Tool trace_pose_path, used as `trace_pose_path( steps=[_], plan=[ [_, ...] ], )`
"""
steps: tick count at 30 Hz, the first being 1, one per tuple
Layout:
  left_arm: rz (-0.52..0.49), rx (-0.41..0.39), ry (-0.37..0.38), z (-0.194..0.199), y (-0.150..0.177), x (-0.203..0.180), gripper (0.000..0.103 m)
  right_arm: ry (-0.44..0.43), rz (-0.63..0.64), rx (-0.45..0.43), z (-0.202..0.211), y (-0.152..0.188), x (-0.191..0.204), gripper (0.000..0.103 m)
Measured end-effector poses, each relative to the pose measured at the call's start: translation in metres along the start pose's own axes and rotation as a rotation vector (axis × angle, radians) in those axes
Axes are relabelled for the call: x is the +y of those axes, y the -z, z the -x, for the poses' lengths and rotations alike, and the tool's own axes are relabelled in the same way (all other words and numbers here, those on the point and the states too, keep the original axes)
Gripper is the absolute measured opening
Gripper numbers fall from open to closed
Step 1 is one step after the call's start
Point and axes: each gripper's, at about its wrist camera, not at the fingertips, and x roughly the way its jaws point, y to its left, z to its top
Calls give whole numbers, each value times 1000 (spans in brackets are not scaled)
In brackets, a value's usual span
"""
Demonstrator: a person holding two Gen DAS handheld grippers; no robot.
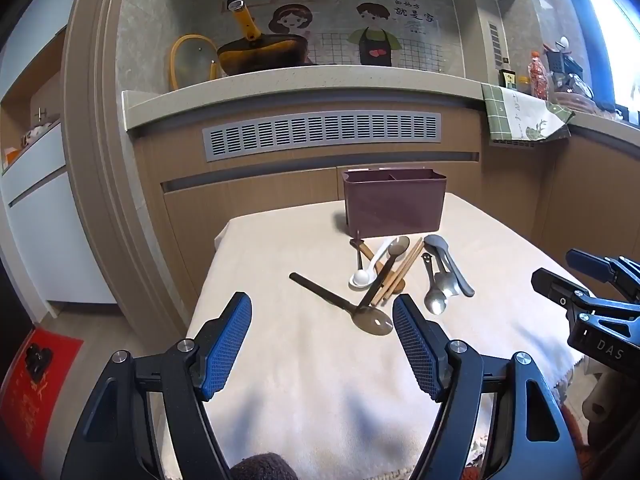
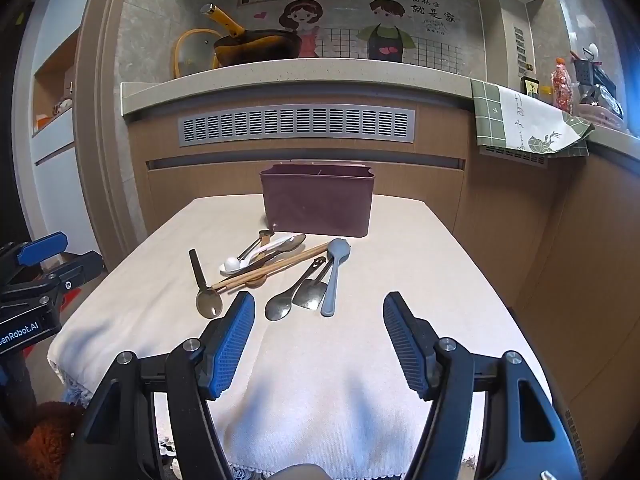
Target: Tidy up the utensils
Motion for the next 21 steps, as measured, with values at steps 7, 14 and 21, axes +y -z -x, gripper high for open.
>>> trace_pose_path(
  steps=[7, 14, 21],
  plan=[
    [0, 1, 0, -1, 1, 0, 73, -6, 0, 7, -2, 2, -1, 64],
    [3, 11, 6, -3, 4, 0, 73, -7, 1, 7, -3, 2, 1, 64],
    [6, 16, 10, -3, 5, -1, 73, -6, 0, 8, -4, 2, 1, 64]
  ],
)
